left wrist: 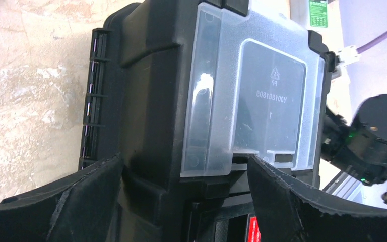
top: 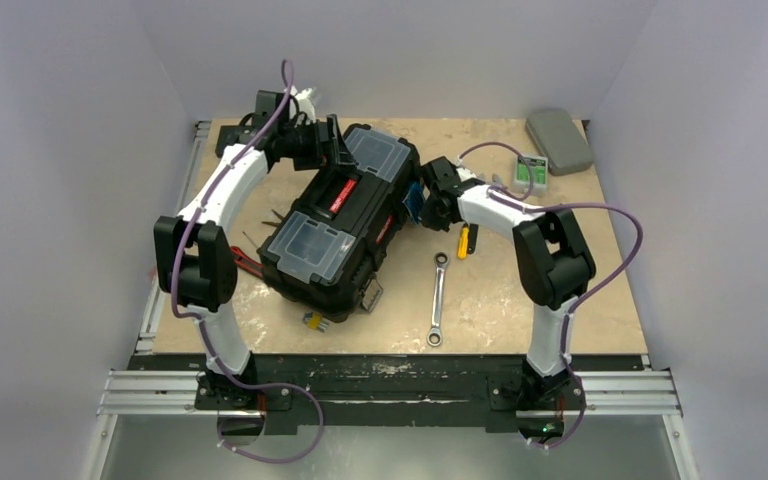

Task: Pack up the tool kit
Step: Close the toolbox at the center of the board.

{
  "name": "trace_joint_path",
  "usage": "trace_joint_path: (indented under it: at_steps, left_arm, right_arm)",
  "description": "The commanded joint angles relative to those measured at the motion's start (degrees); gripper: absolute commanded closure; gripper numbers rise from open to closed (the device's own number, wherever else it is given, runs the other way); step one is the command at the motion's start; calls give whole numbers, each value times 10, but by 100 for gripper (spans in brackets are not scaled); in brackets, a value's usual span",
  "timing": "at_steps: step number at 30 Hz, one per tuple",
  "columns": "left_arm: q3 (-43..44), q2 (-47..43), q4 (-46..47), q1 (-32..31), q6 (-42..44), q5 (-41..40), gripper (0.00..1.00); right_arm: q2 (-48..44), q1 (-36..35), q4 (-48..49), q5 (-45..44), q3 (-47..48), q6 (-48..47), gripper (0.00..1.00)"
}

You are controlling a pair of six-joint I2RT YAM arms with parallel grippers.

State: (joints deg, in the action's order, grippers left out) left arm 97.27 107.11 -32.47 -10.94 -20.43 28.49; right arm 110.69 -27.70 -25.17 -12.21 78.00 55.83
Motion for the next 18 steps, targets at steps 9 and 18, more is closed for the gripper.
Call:
trace_joint_path:
  at_steps: [9,18]
  left_arm:
    - [-59,36,42,-5,-13,67,20]
    - [-90,49,64,-7,-10,96,23]
  right_arm:
    - [61,-7,114,83,48,-12,100]
    - [86,-10,194,126,49,-22,100]
